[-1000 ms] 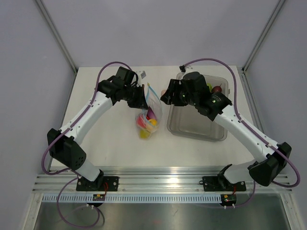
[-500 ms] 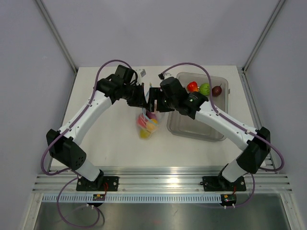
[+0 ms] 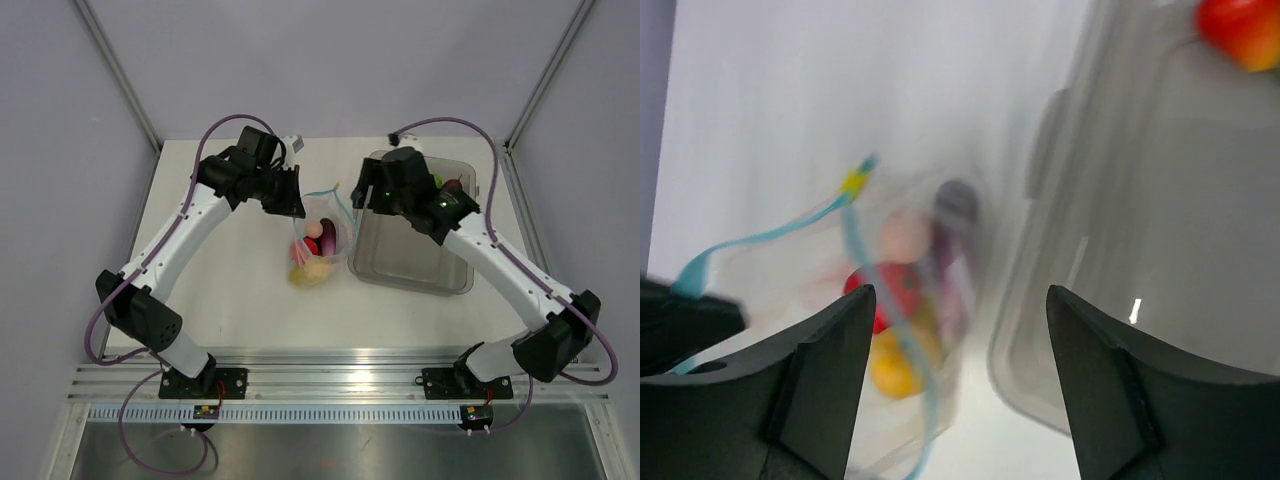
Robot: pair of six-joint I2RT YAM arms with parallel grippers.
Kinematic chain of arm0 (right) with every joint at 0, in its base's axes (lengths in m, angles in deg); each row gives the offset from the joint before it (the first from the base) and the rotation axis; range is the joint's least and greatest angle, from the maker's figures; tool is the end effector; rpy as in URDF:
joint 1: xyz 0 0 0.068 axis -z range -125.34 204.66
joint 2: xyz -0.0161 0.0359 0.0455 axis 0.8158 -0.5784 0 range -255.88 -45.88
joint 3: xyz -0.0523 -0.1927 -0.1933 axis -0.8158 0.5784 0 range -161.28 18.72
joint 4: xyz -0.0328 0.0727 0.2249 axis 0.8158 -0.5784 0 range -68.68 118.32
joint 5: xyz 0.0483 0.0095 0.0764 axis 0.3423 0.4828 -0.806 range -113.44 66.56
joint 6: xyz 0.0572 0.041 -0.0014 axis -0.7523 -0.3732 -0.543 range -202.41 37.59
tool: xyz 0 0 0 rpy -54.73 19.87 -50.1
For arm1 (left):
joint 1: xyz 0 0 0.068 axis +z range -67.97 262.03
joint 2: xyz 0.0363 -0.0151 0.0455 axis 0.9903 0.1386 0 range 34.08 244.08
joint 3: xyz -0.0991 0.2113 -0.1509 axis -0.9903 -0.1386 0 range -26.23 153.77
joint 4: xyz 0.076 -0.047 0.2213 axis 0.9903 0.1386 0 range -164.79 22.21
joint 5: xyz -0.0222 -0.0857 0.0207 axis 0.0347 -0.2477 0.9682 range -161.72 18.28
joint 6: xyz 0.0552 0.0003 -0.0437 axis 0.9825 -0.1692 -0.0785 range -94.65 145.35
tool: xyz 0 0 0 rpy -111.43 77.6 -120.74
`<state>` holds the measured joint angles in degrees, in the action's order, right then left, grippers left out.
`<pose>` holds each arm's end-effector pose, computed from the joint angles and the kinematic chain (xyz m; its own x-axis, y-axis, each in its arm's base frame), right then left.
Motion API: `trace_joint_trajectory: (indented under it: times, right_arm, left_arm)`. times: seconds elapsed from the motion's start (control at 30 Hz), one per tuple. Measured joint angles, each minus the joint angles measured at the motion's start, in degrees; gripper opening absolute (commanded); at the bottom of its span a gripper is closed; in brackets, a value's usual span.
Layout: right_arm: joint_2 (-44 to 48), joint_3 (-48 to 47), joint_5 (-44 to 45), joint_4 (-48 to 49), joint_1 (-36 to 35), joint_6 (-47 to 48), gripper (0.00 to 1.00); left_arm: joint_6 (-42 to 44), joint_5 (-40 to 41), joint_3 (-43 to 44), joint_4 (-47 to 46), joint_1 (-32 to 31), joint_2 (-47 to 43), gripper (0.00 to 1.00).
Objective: Place the food in the zip-top bag and seal the zipper
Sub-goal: Place the fake fruit in the zipper food storage bag, then pick up the fake fruit from the bin.
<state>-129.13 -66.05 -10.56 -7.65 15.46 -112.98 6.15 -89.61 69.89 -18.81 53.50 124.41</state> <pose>0.2518 0.1887 0.3731 -0.6183 0.1355 -0.7742 -0.1848 0.9323 0.3108 0.2703 -0.1672 0.3658 -0.8437 0.1024 -0.5270 0.3705 0.8215 -0.4334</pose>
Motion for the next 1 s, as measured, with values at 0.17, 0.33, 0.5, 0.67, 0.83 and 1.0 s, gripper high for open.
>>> trace_joint_trajectory:
  times: [0.17,0.33,0.5,0.67,0.83,1.0]
  right_arm:
    - [5.7,6.9,4.6,2.8,13.6,2.5,0.79]
    - [-0.5,8.8,5.6,7.2,22.1,6.9,0.83]
    - [-11.4,6.2,4.8,8.7,26.6,11.2,0.85]
    - [-21.7,0.5,2.2,10.3,27.3,17.4,0.86]
    - [-28.1,-5.1,-0.1,11.3,27.3,22.9,0.88]
    - [-34.2,-12.1,1.5,11.8,27.3,26.6,0.9]
  left_arm:
    - [0.9,5.3,5.8,2.5,0.0,2.4,0.0]
    - [1.9,10.4,12.2,4.7,0.0,5.9,0.0]
    - [2.6,13.5,16.9,5.7,0.0,9.4,0.0]
    - [2.8,15.4,17.2,6.2,0.0,11.5,0.0]
    - [2.7,16.2,17.2,6.1,0.0,13.6,0.0]
    - [2.7,16.2,17.2,6.0,0.0,14.3,0.0]
